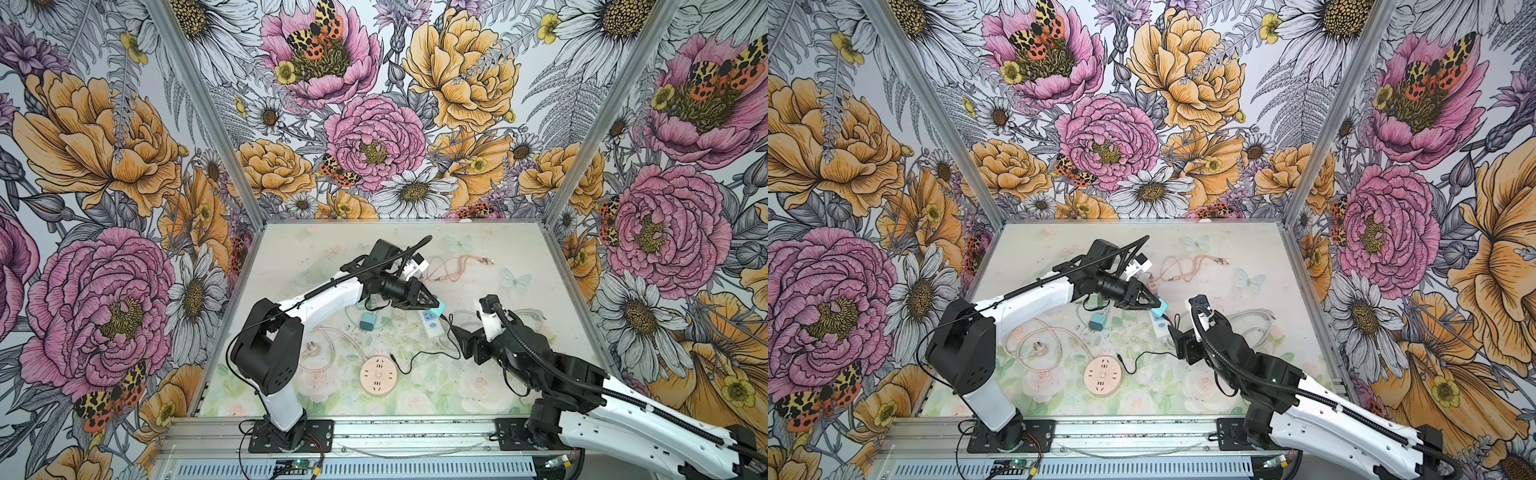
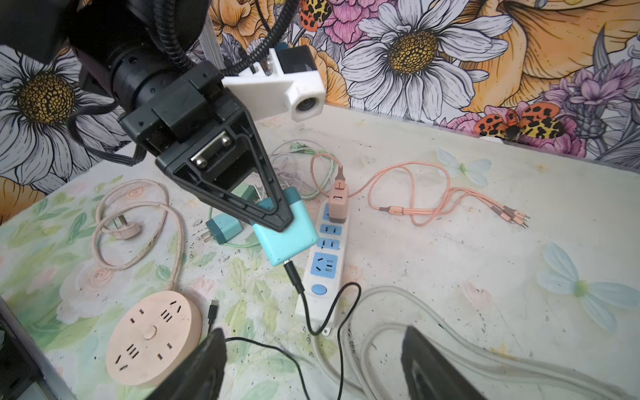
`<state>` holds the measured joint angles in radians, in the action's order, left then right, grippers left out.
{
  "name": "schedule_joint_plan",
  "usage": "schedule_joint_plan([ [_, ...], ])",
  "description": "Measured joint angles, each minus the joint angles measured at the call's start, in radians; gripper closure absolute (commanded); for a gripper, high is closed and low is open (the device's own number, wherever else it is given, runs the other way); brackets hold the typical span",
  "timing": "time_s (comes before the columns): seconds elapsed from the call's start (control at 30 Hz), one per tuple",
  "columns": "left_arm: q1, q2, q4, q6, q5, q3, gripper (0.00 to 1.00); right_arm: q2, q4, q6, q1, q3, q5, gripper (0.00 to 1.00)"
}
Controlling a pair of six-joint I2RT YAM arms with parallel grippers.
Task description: Insert the plug
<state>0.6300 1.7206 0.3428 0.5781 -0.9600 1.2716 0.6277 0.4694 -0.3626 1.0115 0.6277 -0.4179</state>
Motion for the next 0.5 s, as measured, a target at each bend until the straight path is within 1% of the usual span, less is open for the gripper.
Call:
schedule_joint_plan([
  [0.13, 0.013, 0.001, -0.383, 0.27, -0.021, -0.047, 0.92, -0.053, -0.002, 0.001, 0.0, -0.003, 0.0, 0.26],
  [0.17, 0.013, 0.003, -0.46, 0.327, -0.023, -0.055, 0.92, -0.062, -0.003, 0.006, 0.0, -0.003, -0.001, 0.27],
  [0.23, 0.013, 0.01, -0.563, 0.406, -0.023, -0.06, 0.91, -0.077, -0.005, 0.018, -0.003, -0.005, -0.001, 0.28],
  [0.37, 0.016, 0.012, -0.684, 0.495, -0.024, -0.06, 0.9, -0.099, -0.034, 0.042, -0.013, -0.033, 0.015, 0.32],
  [0.5, 0.021, 0.012, -0.735, 0.515, -0.028, -0.06, 0.91, -0.151, -0.056, 0.04, -0.048, -0.067, 0.068, 0.33],
])
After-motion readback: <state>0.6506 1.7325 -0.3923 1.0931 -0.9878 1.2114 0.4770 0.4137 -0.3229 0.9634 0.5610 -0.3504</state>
